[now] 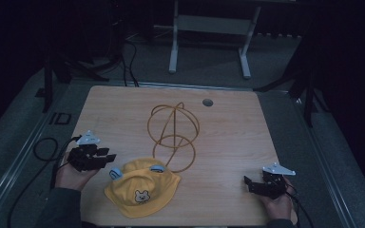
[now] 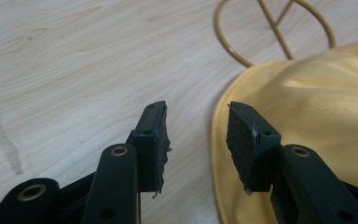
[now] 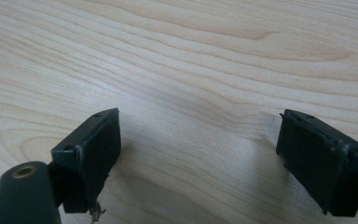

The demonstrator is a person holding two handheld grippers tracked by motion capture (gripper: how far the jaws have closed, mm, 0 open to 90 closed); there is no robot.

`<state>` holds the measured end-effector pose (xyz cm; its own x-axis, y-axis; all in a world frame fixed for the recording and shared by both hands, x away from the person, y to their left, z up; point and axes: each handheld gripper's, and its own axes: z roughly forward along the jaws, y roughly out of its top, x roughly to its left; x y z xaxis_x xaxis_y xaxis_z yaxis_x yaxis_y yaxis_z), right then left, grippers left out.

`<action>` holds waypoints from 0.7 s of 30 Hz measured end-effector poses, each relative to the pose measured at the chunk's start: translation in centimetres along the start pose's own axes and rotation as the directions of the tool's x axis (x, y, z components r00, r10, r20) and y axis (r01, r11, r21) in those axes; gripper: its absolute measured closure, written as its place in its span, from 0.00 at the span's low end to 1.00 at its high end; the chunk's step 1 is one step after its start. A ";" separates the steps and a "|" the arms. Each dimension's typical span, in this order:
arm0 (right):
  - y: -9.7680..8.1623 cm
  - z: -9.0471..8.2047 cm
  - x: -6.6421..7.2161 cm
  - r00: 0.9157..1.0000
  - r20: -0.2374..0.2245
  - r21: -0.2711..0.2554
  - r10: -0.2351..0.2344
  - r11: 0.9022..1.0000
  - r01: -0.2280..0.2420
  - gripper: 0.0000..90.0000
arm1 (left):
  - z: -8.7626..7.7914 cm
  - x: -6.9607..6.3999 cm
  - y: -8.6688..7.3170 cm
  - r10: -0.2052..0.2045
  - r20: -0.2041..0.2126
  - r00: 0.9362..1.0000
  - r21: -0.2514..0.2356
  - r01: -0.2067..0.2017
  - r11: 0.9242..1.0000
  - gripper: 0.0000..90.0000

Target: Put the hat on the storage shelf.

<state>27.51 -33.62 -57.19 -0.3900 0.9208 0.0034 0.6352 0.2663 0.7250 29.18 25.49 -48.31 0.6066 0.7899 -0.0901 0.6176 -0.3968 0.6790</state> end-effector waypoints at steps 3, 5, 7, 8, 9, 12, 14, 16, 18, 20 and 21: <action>0.0 0.0 0.0 1.000 0.001 0.000 -0.001 1.000 0.001 0.15 | -0.4 -0.5 0.5 0.012 0.014 1.000 0.004 -0.012 1.000 0.65; 0.0 0.0 0.0 1.000 0.000 0.000 -0.001 1.000 0.001 0.15 | -0.7 -0.6 0.8 0.011 0.028 1.000 0.001 -0.011 1.000 0.65; 0.0 0.0 0.0 1.000 0.000 0.001 -0.001 1.000 0.001 0.15 | -0.9 -0.6 0.9 0.014 0.029 0.999 0.001 -0.014 1.000 0.65; 0.0 0.0 0.0 1.000 0.001 0.001 -0.001 1.000 0.001 0.15 | -1.2 -0.6 1.1 0.020 0.040 0.999 -0.004 -0.020 1.000 0.65; 0.0 0.0 0.0 1.000 0.001 0.001 -0.001 1.000 0.001 0.15 | -1.2 -0.6 1.3 0.025 0.039 0.999 -0.004 -0.025 1.000 0.65; 0.0 0.0 0.0 1.000 0.001 0.001 -0.001 1.000 0.001 0.15 | -1.5 -0.6 1.5 0.039 0.053 0.998 0.002 -0.039 0.999 0.65; 0.0 0.0 0.0 1.000 0.001 0.001 -0.001 1.000 0.001 0.15 | -1.5 -0.6 1.6 0.047 0.057 0.997 0.005 -0.047 0.999 0.64; 0.0 0.0 0.0 1.000 0.001 0.001 -0.001 1.000 0.001 0.15 | -1.8 -0.8 1.9 0.066 0.081 0.995 0.007 -0.067 0.998 0.64; 0.0 0.0 0.0 1.000 0.000 0.000 -0.001 1.000 0.001 0.15 | -1.9 -0.9 2.1 0.090 0.096 0.991 0.009 -0.091 0.996 0.64; 0.0 0.0 0.0 1.000 0.000 0.000 -0.001 1.000 0.001 0.15 | -1.9 -0.9 2.1 0.090 0.096 0.991 0.009 -0.091 0.996 0.64; 0.0 0.0 0.0 1.000 0.000 0.000 -0.001 1.000 0.001 0.15 | -2.1 -1.1 2.4 0.112 0.120 0.986 0.001 -0.113 0.994 0.63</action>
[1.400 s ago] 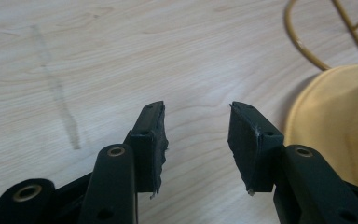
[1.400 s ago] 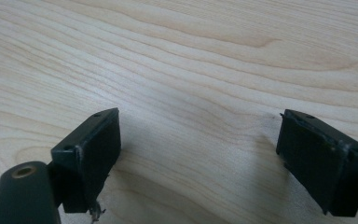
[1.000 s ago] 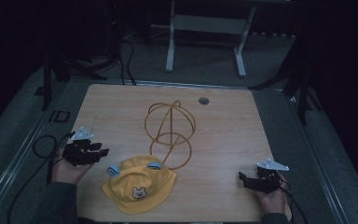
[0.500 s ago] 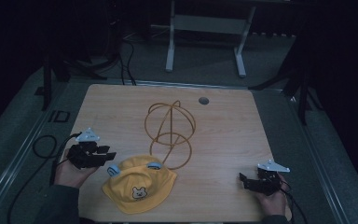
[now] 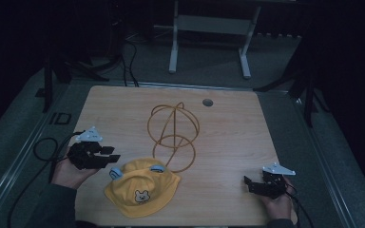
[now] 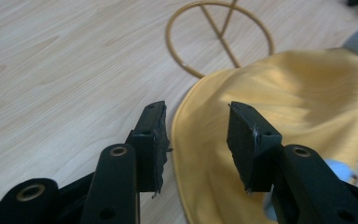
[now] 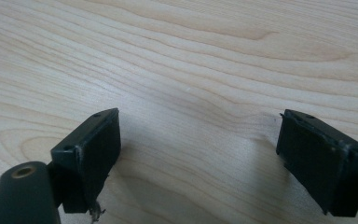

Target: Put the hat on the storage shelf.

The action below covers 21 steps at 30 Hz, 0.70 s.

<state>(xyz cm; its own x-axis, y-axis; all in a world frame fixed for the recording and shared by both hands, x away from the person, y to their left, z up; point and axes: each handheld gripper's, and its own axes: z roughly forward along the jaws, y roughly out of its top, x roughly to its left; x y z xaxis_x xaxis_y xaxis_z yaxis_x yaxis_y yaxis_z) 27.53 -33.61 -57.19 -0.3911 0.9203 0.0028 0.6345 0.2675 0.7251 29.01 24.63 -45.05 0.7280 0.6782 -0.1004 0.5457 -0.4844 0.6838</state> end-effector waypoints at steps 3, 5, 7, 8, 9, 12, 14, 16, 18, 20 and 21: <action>0.0 0.0 0.0 1.000 -0.002 0.001 -0.001 1.000 0.001 0.15 | -0.1 -0.2 0.4 0.026 0.025 0.999 -0.002 -0.026 1.000 0.63; 0.0 0.0 0.0 1.000 -0.002 0.000 -0.001 1.000 0.001 0.15 | 0.0 -0.3 0.7 0.027 0.027 0.999 0.011 -0.027 1.000 0.63; 0.0 0.0 0.0 1.000 -0.002 0.000 -0.002 1.000 0.002 0.15 | 0.1 -0.4 0.9 0.024 0.030 0.999 0.010 -0.024 1.000 0.62; 0.0 0.0 0.0 1.000 -0.003 0.001 -0.003 1.000 0.003 0.15 | 0.1 -0.4 1.0 0.023 0.038 0.999 0.010 -0.023 1.000 0.62; 0.0 0.0 0.0 1.000 -0.003 0.001 -0.003 1.000 0.003 0.15 | 0.1 -0.4 1.1 0.026 0.041 0.999 0.010 -0.026 1.000 0.62; 0.0 0.0 0.0 1.000 -0.003 0.001 -0.004 1.000 0.004 0.15 | 0.0 -0.7 1.5 0.040 0.060 0.997 0.014 -0.040 0.999 0.62; 0.1 0.1 0.0 1.000 -0.004 0.001 -0.004 1.000 0.004 0.15 | -0.2 -0.9 1.8 0.050 0.052 0.997 0.021 -0.051 0.998 0.61; 0.1 0.1 0.0 1.000 -0.004 0.001 -0.004 1.000 0.004 0.15 | -0.4 -1.0 2.0 0.052 0.048 0.997 0.022 -0.053 0.998 0.60; 0.1 0.1 0.0 1.000 -0.004 0.001 -0.004 1.000 0.004 0.15 | -0.7 -1.1 2.3 0.055 0.056 0.997 0.019 -0.056 0.998 0.59; 0.1 0.1 0.0 1.000 -0.004 0.001 -0.004 1.000 0.004 0.15 | -0.9 -1.3 2.4 0.056 0.069 0.996 0.017 -0.057 0.998 0.58; 0.1 0.1 0.0 1.000 -0.004 0.001 -0.004 1.000 0.004 0.15 | -0.9 -1.3 2.5 0.062 0.077 0.995 0.024 -0.064 0.998 0.57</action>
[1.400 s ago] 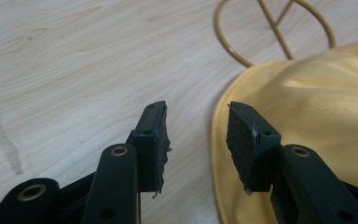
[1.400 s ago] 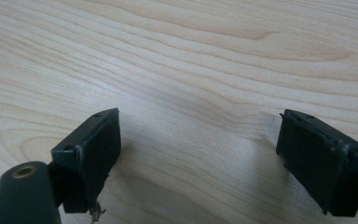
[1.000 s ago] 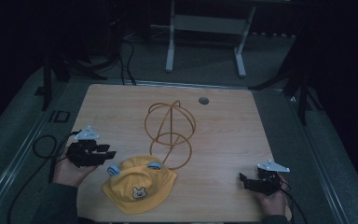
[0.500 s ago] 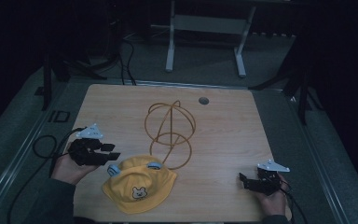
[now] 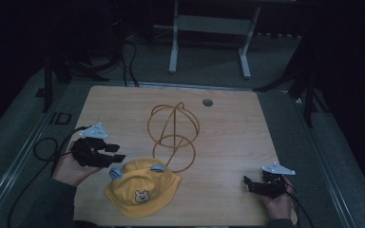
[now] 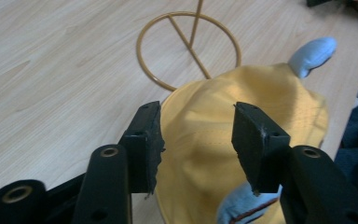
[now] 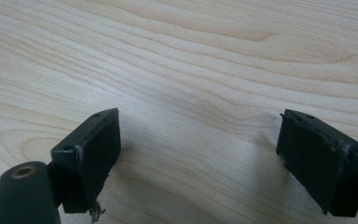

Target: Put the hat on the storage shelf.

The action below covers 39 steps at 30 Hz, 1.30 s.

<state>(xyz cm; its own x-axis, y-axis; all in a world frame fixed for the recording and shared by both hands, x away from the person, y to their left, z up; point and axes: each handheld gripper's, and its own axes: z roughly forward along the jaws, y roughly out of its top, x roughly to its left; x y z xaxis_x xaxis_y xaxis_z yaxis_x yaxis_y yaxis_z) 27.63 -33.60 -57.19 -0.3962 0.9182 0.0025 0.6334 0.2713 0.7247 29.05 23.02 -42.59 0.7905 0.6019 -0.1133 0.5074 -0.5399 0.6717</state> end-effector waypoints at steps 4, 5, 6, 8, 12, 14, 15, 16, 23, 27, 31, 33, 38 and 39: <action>0.0 0.0 0.0 1.000 0.000 0.000 0.000 1.000 0.000 0.15 | 0.2 -0.2 0.2 0.009 0.016 1.000 0.033 -0.010 0.999 0.52; 0.0 0.0 0.0 1.000 0.000 0.000 0.000 1.000 0.000 0.15 | 0.2 -0.3 0.3 0.013 0.019 1.000 0.039 -0.014 0.999 0.52; 0.0 0.0 0.0 1.000 0.000 0.000 0.000 1.000 0.000 0.15 | 0.3 -0.4 0.3 0.015 0.028 1.000 0.043 -0.016 0.999 0.51; 0.0 0.0 0.0 1.000 0.000 0.000 0.000 1.000 0.000 0.15 | 0.3 -0.6 0.4 0.026 0.034 0.999 0.051 -0.028 0.998 0.49; 0.0 0.0 0.0 1.000 0.000 0.000 0.000 1.000 0.000 0.15 | 0.3 -1.0 0.8 0.042 0.036 0.998 0.079 -0.044 0.996 0.45; 0.0 0.0 0.0 1.000 0.000 0.000 0.000 1.000 0.000 0.15 | 0.3 -1.0 1.0 0.045 0.041 0.998 0.082 -0.048 0.995 0.44; 0.0 0.0 0.0 1.000 0.000 0.000 0.000 1.000 0.000 0.15 | 0.3 -1.1 1.1 0.047 0.042 0.998 0.083 -0.050 0.995 0.43; 0.0 0.0 0.0 1.000 0.000 0.000 0.000 1.000 0.000 0.15 | 0.2 -1.1 1.2 0.051 0.046 0.998 0.086 -0.055 0.995 0.43; 0.0 0.0 0.0 1.000 -0.001 -0.001 0.000 1.000 0.000 0.15 | 0.4 -1.6 1.6 0.070 0.096 0.993 0.089 -0.079 0.993 0.41; 0.1 0.1 0.0 1.000 -0.001 -0.001 0.000 1.000 0.000 0.15 | 0.5 -2.2 1.9 0.103 0.096 0.990 0.099 -0.112 0.989 0.41; 0.1 0.1 0.0 1.000 -0.001 -0.001 0.000 1.000 0.000 0.15 | 0.8 -2.3 2.0 0.111 0.100 0.989 0.112 -0.122 0.986 0.41; 0.1 0.1 0.0 1.000 -0.001 0.000 -0.002 1.000 0.002 0.15 | 1.0 -2.5 2.0 0.123 0.111 0.986 0.119 -0.136 0.983 0.41; 0.1 0.1 0.0 1.000 -0.001 0.000 -0.001 1.000 0.001 0.15 | 1.2 -3.0 2.3 0.147 0.147 0.978 0.103 -0.163 0.981 0.43; 0.1 0.1 0.0 1.000 -0.001 0.000 -0.001 1.000 0.001 0.15 | 1.3 -3.1 2.4 0.152 0.148 0.977 0.107 -0.169 0.980 0.43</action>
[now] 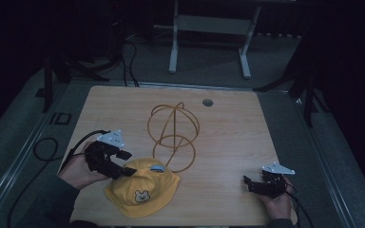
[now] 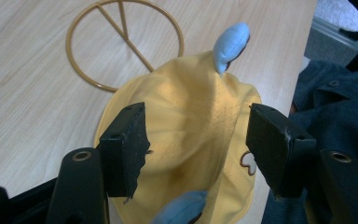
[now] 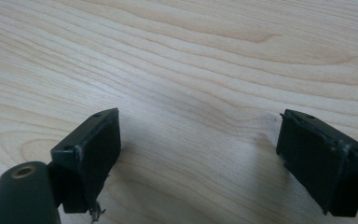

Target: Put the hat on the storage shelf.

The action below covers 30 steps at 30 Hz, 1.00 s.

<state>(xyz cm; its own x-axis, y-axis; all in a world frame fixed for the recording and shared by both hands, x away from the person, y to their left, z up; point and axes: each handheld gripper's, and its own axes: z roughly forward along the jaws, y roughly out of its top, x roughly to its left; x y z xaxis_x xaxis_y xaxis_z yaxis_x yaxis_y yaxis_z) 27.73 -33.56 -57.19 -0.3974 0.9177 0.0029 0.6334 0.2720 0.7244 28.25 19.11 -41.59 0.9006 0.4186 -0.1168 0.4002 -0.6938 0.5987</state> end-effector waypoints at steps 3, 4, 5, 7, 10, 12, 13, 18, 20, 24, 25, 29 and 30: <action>0.0 0.0 0.0 1.000 0.000 0.000 -0.001 1.000 0.001 0.15 | 0.5 -0.2 0.3 0.012 0.000 1.000 0.032 -0.012 0.999 0.43; 0.0 0.0 0.0 1.000 -0.001 0.000 -0.001 1.000 0.001 0.15 | 0.6 -0.3 0.4 0.016 0.004 1.000 0.039 -0.017 0.999 0.43; 0.0 0.0 0.0 1.000 -0.001 0.001 0.000 1.000 0.000 0.15 | 0.7 -0.3 0.4 0.021 0.009 1.000 0.046 -0.021 0.999 0.43; 0.0 0.0 0.0 1.000 -0.001 0.000 0.000 1.000 0.000 0.15 | 1.0 -0.3 0.5 0.024 0.021 1.000 0.052 -0.025 0.998 0.44; 0.0 0.0 0.0 1.000 -0.001 0.000 -0.001 1.000 0.001 0.15 | 1.4 -0.4 0.6 0.024 0.026 0.999 0.065 -0.026 0.998 0.45; 0.0 0.0 0.0 1.000 -0.001 0.000 -0.002 1.000 0.002 0.15 | 1.9 -0.4 0.7 0.034 0.032 0.999 0.089 -0.037 0.995 0.46; 0.0 0.0 0.0 1.000 -0.001 0.000 -0.002 1.000 0.002 0.15 | 2.1 -0.4 0.7 0.039 0.031 0.999 0.096 -0.041 0.994 0.47; 0.0 0.1 0.0 1.000 -0.001 0.000 -0.003 1.000 0.003 0.15 | 2.9 -0.6 0.8 0.049 0.041 0.998 0.135 -0.055 0.989 0.53; 0.0 0.1 0.0 1.000 -0.002 0.000 -0.002 1.000 0.002 0.15 | 3.2 -0.8 0.9 0.052 0.040 0.998 0.152 -0.058 0.987 0.54; 0.0 0.1 0.0 1.000 -0.002 0.000 -0.003 1.000 0.003 0.15 | 3.5 -0.8 1.1 0.066 0.023 0.998 0.187 -0.069 0.980 0.57; 0.0 0.0 0.0 1.000 -0.001 0.000 -0.002 1.000 0.002 0.15 | 3.6 -0.8 1.2 0.065 0.017 0.998 0.191 -0.067 0.979 0.58; 0.0 0.1 0.0 1.000 -0.001 0.000 -0.003 1.000 0.003 0.15 | 3.7 -0.9 1.4 0.079 0.010 0.997 0.231 -0.079 0.970 0.60; 0.0 0.1 0.0 1.000 -0.001 0.000 -0.002 1.000 0.002 0.15 | 3.7 -0.9 1.5 0.085 0.007 0.996 0.239 -0.084 0.967 0.60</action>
<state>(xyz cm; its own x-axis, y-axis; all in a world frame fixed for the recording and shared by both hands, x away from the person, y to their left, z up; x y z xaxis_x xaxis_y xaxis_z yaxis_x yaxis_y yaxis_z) 27.80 -33.56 -57.19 -0.3998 0.9166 0.0021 0.6324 0.2742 0.7245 28.65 15.53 -43.50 0.9324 0.3541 -0.0717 0.3521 -0.8462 0.4000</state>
